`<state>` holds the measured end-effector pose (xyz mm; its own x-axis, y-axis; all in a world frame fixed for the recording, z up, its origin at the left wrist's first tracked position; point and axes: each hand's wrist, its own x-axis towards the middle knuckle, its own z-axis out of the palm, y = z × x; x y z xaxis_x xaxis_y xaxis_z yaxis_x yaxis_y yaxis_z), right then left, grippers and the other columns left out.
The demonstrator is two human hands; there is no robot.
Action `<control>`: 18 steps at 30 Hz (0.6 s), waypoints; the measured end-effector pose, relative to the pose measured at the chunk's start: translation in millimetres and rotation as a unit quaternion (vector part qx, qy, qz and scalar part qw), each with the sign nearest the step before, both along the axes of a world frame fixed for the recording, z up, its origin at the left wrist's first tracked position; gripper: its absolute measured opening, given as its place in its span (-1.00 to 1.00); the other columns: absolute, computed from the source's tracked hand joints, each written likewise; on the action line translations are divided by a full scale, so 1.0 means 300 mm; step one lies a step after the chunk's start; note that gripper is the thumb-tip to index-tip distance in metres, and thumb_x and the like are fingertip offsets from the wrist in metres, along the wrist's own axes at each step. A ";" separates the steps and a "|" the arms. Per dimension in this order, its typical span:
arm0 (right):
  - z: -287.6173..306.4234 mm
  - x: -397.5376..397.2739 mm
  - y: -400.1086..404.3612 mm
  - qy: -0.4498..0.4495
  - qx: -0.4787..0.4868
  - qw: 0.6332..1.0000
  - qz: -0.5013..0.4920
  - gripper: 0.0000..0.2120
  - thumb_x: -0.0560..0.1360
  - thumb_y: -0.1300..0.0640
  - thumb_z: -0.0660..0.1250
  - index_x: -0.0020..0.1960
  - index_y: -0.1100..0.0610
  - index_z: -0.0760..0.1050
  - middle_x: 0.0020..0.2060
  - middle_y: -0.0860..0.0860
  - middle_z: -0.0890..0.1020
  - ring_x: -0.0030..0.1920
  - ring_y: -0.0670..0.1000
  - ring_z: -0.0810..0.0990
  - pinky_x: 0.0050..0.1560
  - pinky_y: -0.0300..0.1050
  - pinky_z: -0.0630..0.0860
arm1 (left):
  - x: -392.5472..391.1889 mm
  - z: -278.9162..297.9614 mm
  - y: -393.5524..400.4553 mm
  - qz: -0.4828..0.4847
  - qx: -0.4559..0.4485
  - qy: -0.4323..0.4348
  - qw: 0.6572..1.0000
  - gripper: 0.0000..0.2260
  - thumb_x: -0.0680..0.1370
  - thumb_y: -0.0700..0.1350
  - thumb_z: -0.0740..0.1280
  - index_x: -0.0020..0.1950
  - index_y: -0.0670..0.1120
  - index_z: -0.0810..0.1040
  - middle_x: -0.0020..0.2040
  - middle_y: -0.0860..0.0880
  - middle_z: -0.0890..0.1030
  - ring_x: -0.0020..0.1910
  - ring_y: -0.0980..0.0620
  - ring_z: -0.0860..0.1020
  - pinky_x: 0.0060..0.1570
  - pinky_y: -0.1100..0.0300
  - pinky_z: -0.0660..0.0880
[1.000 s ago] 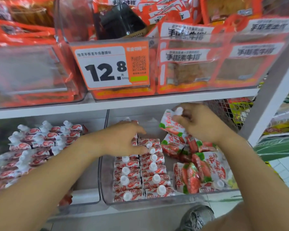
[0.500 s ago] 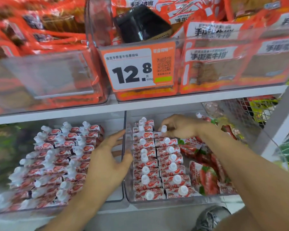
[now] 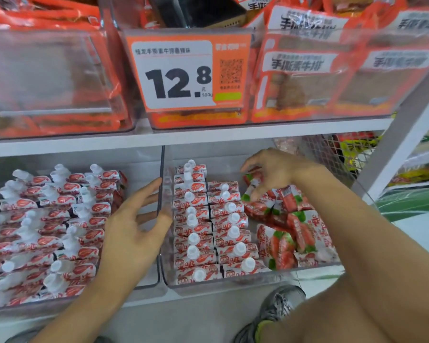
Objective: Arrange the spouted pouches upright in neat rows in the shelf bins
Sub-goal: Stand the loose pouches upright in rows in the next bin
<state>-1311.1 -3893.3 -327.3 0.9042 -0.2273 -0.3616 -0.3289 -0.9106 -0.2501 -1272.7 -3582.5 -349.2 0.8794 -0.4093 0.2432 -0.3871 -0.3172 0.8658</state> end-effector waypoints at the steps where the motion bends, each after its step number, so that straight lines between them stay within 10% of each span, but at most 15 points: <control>1: -0.014 0.005 0.005 0.054 -0.036 0.998 0.017 -0.21 0.17 -0.13 0.65 0.34 -0.08 0.48 0.40 -0.12 0.43 0.38 -0.01 0.41 0.41 -0.04 0.34 | 0.001 0.002 0.003 -0.003 -0.005 0.003 1.000 -0.60 0.50 -0.12 0.41 0.29 0.20 0.49 0.06 0.46 0.52 0.10 0.39 0.54 0.00 0.61 0.38; 5: -0.055 0.012 0.000 0.048 -0.068 0.996 0.041 -0.31 0.16 -0.14 0.64 0.24 -0.05 0.54 0.39 -0.11 0.40 0.35 0.02 0.39 0.36 0.00 0.34 | 0.006 -0.004 0.003 -0.018 -0.030 0.025 0.999 -0.51 0.39 0.10 0.34 0.33 0.13 0.51 0.14 0.26 0.60 0.09 0.37 0.55 -0.01 0.60 0.41; 10: -0.012 -0.026 0.009 -0.036 -0.021 0.999 -0.001 -0.46 0.12 0.03 0.70 -0.01 0.02 0.51 -0.14 -0.15 0.48 -0.14 -0.06 0.49 -0.30 -0.18 0.36 | 0.018 -0.022 0.002 -0.022 -0.033 0.019 0.999 -0.57 0.48 -0.09 0.39 0.35 0.05 0.52 0.17 0.09 0.62 0.12 0.30 0.56 0.06 0.54 0.44; 18: 0.050 -0.119 -0.006 -0.163 0.079 0.983 -0.024 -0.62 0.26 0.23 0.63 0.04 0.06 0.65 -0.07 -0.07 0.67 -0.03 -0.06 0.62 0.03 -0.16 0.52 | 0.018 -0.026 0.000 -0.018 -0.034 0.006 0.999 -0.58 0.50 -0.20 0.40 0.34 0.04 0.52 0.16 0.06 0.62 0.11 0.32 0.56 0.04 0.55 0.43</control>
<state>-1346.9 -3895.0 -312.4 0.9674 -0.2367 -0.0896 -0.2499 -0.8370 -0.4868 -1267.3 -3582.6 -357.1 0.8674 -0.4236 0.2613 -0.3869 -0.2438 0.8893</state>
